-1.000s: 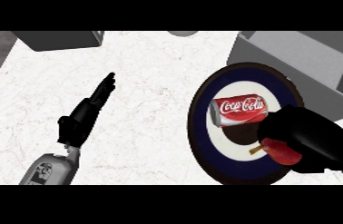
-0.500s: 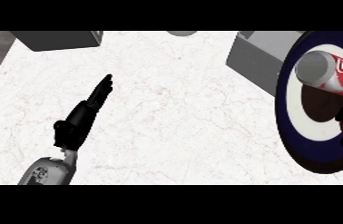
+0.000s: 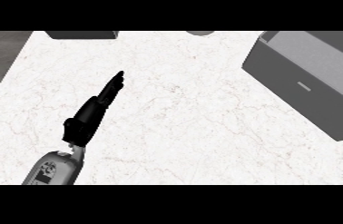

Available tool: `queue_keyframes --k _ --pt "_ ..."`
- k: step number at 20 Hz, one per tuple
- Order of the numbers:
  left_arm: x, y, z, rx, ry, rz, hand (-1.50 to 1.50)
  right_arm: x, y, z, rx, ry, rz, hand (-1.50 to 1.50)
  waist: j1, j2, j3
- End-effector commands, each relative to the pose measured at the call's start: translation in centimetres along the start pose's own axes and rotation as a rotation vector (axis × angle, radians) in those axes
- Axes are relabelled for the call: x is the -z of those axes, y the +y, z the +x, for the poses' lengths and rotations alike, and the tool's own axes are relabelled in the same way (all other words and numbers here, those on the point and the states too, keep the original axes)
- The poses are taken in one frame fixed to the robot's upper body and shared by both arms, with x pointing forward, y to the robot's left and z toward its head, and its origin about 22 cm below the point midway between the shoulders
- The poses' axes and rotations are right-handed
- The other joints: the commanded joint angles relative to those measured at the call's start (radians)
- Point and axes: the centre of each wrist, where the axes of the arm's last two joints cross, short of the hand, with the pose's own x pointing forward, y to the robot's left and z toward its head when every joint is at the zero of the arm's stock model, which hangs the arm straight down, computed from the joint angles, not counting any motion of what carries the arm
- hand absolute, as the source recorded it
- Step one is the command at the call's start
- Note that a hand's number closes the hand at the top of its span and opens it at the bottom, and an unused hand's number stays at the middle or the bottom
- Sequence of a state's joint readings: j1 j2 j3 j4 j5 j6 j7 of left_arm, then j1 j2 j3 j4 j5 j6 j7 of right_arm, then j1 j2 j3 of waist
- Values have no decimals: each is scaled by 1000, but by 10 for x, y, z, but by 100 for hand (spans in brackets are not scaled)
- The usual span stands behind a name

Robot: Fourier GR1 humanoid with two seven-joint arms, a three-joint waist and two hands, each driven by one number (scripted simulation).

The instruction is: Pick the pear from the plate and place it in the cardboard box

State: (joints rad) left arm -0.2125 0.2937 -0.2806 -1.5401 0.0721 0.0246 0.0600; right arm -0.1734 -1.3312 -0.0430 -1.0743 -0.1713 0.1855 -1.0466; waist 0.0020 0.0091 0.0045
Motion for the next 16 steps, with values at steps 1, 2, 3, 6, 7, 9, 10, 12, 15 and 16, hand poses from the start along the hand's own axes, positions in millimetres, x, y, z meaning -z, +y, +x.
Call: queue_keyframes --k 1,2,3,6,7,9,10,12,15,16 --pt "-8 -4 -8 -9 9 -36 0 -26 -31 -9 118 -78 4 150 31 1 -2" --pt "2 -14 -1 -8 -16 -36 0 4 -38 1 127 -87 18 150 46 4 -3" --pt "8 4 2 19 -19 -42 0 -3 -21 -9 133 -78 15 150 51 8 -2" --pt "19 -18 1 0 -15 -51 0 7 -23 -10 144 -79 9 150 47 9 -2" --pt "11 -10 -4 -3 -17 -52 0 2 -19 -15 166 -64 -3 150 52 7 -2" --pt "18 -9 -4 -7 -21 -44 0 19 -18 -14 165 -33 1 150 54 8 -3" --pt "22 -23 13 -11 -39 -68 0 14 -10 -23 157 -22 -27 150 67 9 -2" --pt "14 -12 11 -6 -12 -72 0 31 -16 -21 128 -6 3 150 68 6 -3" --pt "22 -28 -3 -4 -26 -52 0 44 10 -35 85 -4 -4 150 63 11 -3" --pt "16 -21 -6 6 -11 -67 0 55 9 -34 57 -7 18 150 66 10 -3"
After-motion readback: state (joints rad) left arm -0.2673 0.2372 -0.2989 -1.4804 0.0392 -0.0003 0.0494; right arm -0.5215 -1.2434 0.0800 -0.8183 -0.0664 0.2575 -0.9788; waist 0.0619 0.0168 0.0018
